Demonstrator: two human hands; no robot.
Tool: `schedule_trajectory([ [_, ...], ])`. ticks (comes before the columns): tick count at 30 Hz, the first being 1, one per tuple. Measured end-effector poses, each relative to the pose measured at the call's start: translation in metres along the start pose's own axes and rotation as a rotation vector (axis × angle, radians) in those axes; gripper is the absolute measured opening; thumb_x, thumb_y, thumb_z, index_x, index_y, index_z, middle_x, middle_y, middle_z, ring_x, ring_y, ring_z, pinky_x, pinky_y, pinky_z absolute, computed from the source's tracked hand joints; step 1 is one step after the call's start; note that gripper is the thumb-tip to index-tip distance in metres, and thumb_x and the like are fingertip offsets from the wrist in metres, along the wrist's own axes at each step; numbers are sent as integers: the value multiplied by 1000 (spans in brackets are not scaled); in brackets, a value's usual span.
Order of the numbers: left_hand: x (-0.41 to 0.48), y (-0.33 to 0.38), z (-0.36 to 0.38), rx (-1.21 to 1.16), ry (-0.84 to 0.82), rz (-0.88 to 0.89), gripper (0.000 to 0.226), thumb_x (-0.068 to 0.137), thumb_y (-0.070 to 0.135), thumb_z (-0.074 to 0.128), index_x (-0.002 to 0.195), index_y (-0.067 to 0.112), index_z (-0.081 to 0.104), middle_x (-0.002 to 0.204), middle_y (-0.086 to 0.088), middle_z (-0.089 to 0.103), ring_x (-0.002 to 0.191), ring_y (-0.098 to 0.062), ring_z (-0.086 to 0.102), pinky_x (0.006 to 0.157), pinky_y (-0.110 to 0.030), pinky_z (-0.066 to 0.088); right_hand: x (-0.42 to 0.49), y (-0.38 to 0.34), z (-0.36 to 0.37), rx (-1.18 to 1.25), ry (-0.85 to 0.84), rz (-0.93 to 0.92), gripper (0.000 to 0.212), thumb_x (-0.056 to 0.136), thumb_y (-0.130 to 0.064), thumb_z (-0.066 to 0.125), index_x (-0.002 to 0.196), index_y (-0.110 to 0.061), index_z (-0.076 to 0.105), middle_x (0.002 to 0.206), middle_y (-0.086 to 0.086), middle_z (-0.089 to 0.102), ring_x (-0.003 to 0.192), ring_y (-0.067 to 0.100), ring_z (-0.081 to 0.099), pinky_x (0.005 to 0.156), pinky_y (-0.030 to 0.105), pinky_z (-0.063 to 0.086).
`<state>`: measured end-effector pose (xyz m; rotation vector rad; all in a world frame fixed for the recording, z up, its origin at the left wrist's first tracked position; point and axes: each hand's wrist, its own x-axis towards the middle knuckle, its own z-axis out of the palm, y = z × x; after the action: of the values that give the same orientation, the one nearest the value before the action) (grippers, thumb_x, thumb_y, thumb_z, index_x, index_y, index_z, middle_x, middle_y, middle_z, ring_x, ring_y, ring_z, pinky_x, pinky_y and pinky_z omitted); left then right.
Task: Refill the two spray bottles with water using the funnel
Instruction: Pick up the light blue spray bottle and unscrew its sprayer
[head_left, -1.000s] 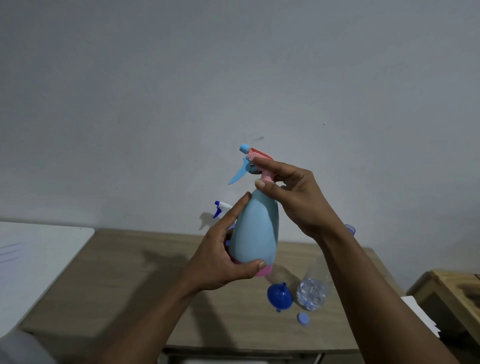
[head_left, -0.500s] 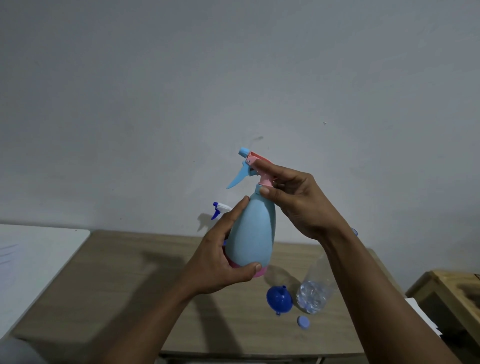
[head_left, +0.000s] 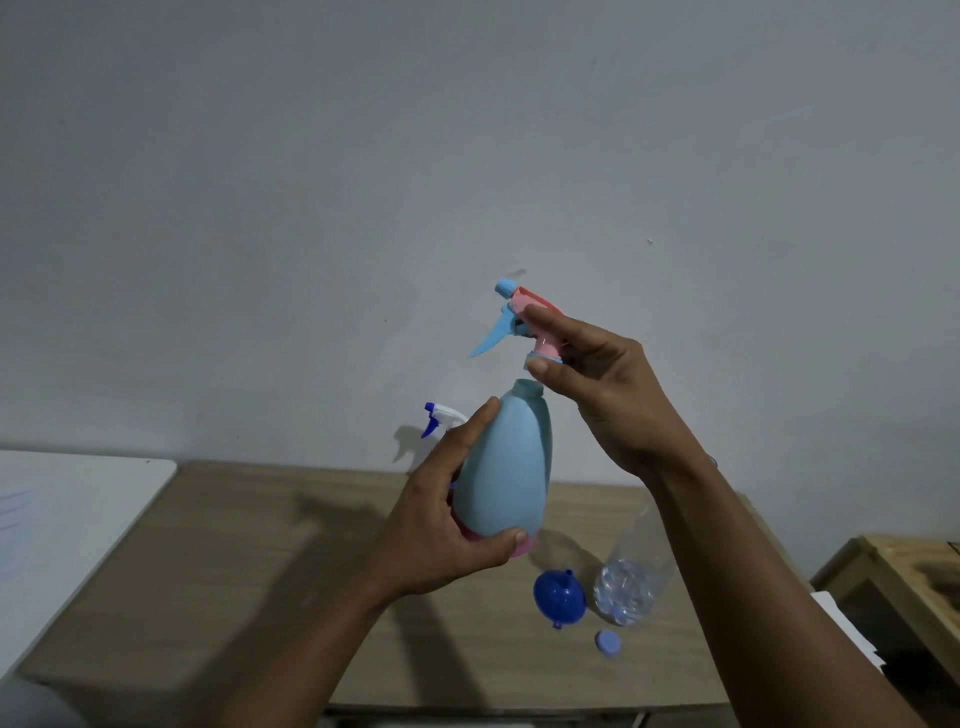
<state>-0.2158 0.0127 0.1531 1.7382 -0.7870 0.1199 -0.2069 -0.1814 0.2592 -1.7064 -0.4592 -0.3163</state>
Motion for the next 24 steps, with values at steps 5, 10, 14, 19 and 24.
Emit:
schedule_trajectory([
  [5,-1,-5,2,73,16,17,105,69,34,88,145,56,18,147,31,29,130,-10,44,90,-32,58,2,-1,0,-137,79,2,44,90,-9,71,131,-25,66,123,0,69,92,17,56,99,44,50],
  [10,-6,-24,9,118,50,0,106,67,34,89,147,49,21,147,22,30,129,-15,45,88,-36,58,5,-7,-3,-79,178,-65,38,98,-7,59,135,-16,61,133,-5,66,123,11,60,94,27,53],
  [14,-12,-45,19,92,119,-23,106,64,24,91,143,44,24,146,13,34,128,-17,48,89,-31,57,11,-6,-10,-136,278,-88,38,102,-6,52,139,-12,57,140,-2,61,126,7,59,89,18,50],
  [19,-26,-83,32,33,186,-106,106,60,15,93,138,40,26,141,12,39,122,-7,52,83,-14,51,11,27,-33,-158,438,21,46,101,-14,55,143,-26,41,119,-4,70,112,11,67,88,22,50],
  [24,-45,-128,43,72,208,-206,108,58,23,94,134,51,24,138,26,38,119,-4,52,85,-13,49,-2,83,-50,-255,394,255,60,100,-18,57,147,-29,22,109,6,71,97,4,70,84,19,46],
])
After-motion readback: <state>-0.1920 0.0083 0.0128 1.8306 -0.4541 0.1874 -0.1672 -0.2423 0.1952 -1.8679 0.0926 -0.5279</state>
